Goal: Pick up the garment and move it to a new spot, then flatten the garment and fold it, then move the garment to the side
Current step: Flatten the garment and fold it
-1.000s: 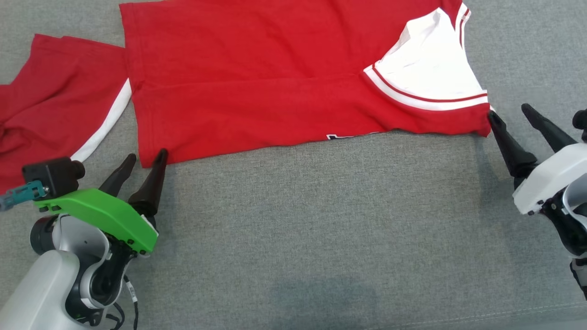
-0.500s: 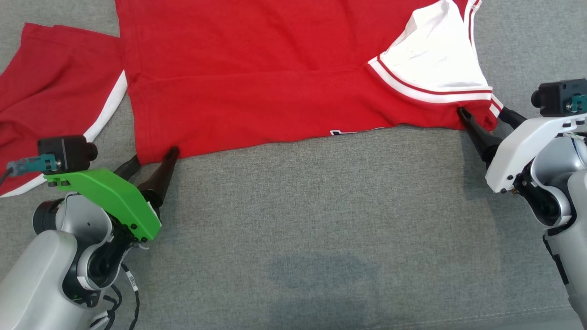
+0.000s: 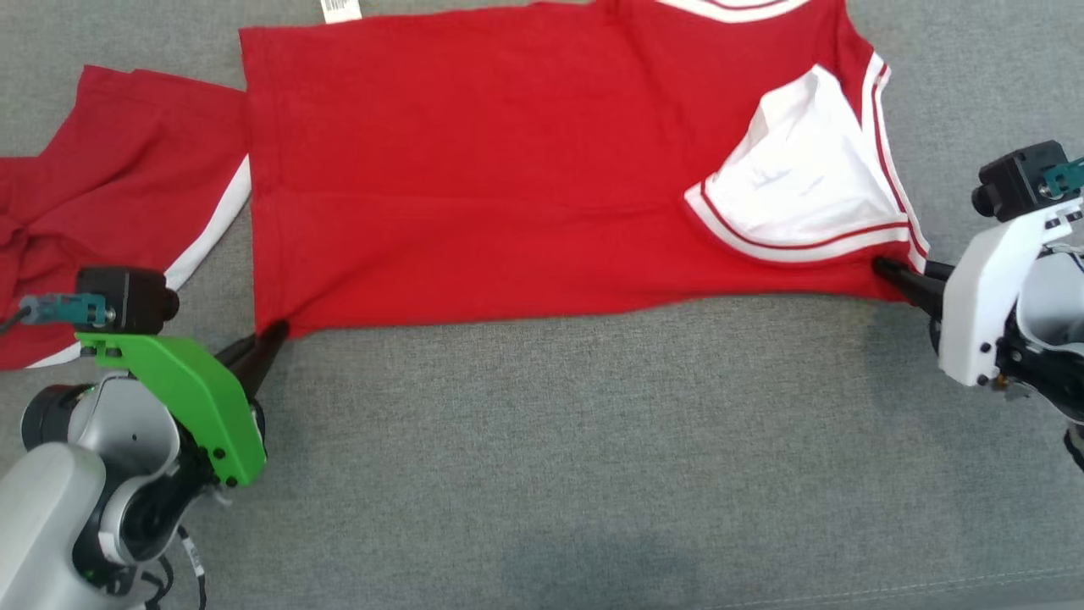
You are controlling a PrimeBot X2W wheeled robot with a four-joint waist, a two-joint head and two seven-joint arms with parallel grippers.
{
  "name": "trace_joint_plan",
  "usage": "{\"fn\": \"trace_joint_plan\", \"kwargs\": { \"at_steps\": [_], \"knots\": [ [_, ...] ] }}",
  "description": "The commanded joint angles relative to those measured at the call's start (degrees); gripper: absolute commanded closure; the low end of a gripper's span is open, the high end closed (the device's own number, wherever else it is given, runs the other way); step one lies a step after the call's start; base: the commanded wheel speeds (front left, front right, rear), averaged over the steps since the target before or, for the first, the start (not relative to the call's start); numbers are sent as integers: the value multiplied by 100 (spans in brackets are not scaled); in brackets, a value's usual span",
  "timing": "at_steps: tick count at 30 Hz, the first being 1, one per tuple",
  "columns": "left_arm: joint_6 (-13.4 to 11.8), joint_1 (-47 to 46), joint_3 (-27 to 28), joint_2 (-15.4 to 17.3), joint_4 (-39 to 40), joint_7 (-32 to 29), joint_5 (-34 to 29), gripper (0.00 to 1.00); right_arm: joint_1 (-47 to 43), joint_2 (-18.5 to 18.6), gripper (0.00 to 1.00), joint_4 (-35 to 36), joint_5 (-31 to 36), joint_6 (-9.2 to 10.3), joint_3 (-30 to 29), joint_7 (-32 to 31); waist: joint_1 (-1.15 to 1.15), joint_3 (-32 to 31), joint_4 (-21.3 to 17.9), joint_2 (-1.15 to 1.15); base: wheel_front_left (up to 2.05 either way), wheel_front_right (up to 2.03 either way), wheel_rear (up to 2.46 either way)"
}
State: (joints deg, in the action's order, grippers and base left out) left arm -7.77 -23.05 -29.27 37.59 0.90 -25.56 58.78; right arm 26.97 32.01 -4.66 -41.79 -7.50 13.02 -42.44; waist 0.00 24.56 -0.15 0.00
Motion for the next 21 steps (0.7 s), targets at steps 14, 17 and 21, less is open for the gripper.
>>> {"fn": "trace_joint_plan", "kwargs": {
  "at_steps": [14, 17, 21],
  "knots": [
    [-702, 2252, 170, 706, 1974, 417, 173, 100, -3024, 58, 100, 2120, -369, 5, -1782, -933, 0, -66, -45, 0, 0, 0, 0],
    [-791, 2643, 177, 749, 2187, 561, 203, 100, -3347, -129, 100, 2445, -285, 5, -1960, -886, 0, 27, -111, 0, 0, 0, 0],
    [-856, 2866, 202, 741, 2295, 663, 231, 84, -3377, -226, 67, 2593, -103, 4, -1884, -722, 0, 77, -131, 0, 0, 0, 0]
  ]
}}
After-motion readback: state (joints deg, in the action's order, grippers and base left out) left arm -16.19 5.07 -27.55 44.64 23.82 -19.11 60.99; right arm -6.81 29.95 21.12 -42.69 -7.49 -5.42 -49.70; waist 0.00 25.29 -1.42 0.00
